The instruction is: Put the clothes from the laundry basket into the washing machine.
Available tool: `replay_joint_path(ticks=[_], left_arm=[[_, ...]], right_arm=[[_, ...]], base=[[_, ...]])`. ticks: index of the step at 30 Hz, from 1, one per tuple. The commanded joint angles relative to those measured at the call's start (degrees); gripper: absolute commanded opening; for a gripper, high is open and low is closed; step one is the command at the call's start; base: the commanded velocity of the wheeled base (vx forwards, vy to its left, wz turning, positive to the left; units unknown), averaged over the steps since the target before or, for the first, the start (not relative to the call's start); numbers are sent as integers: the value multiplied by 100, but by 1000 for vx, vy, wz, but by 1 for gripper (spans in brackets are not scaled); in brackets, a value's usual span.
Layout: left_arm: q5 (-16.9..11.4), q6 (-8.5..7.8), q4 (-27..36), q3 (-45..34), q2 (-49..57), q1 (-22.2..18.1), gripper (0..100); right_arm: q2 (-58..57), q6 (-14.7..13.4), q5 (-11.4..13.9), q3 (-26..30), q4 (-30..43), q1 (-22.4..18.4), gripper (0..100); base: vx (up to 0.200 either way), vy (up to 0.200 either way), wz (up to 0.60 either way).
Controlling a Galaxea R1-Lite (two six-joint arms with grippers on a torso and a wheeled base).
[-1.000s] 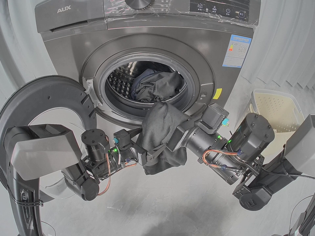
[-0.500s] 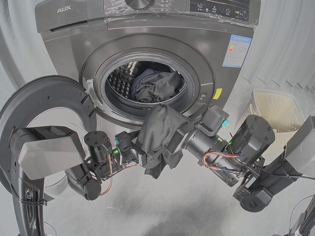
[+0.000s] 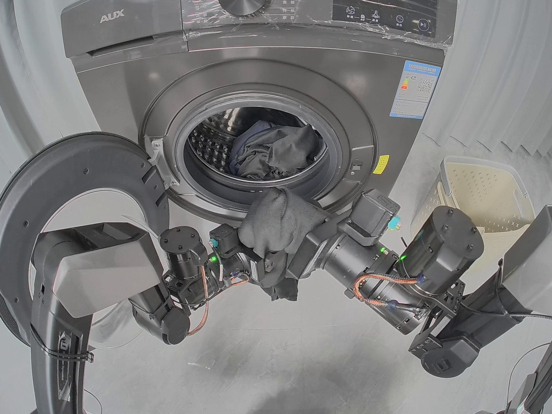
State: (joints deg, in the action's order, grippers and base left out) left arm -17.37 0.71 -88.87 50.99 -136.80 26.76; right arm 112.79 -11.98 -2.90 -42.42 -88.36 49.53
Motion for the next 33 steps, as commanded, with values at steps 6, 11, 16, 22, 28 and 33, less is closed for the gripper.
replay_joint_path(ticks=[6,11,16,22,28,33], left_arm=[[41,123,-16,130,-22,-65,0],[15,175,-16,-116,418,-65,0],[15,193,-16,-503,945,14,0],[15,395,-16,-801,1560,102,0],[15,421,-16,-1153,2044,110,0],[15,421,-16,-1461,2448,102,0]], right_arm=[[-161,-15,-9,41,-6,-172,0],[-152,-41,-9,111,3,-655,0],[-81,-76,-9,191,3,-761,0],[103,-85,-17,358,3,-778,0],[358,-76,-9,428,3,-787,0],[648,-50,0,445,3,-743,0]], base=[[0,0,0],[0,0,0],[0,0,0],[0,0,0],[0,0,0],[0,0,0]])
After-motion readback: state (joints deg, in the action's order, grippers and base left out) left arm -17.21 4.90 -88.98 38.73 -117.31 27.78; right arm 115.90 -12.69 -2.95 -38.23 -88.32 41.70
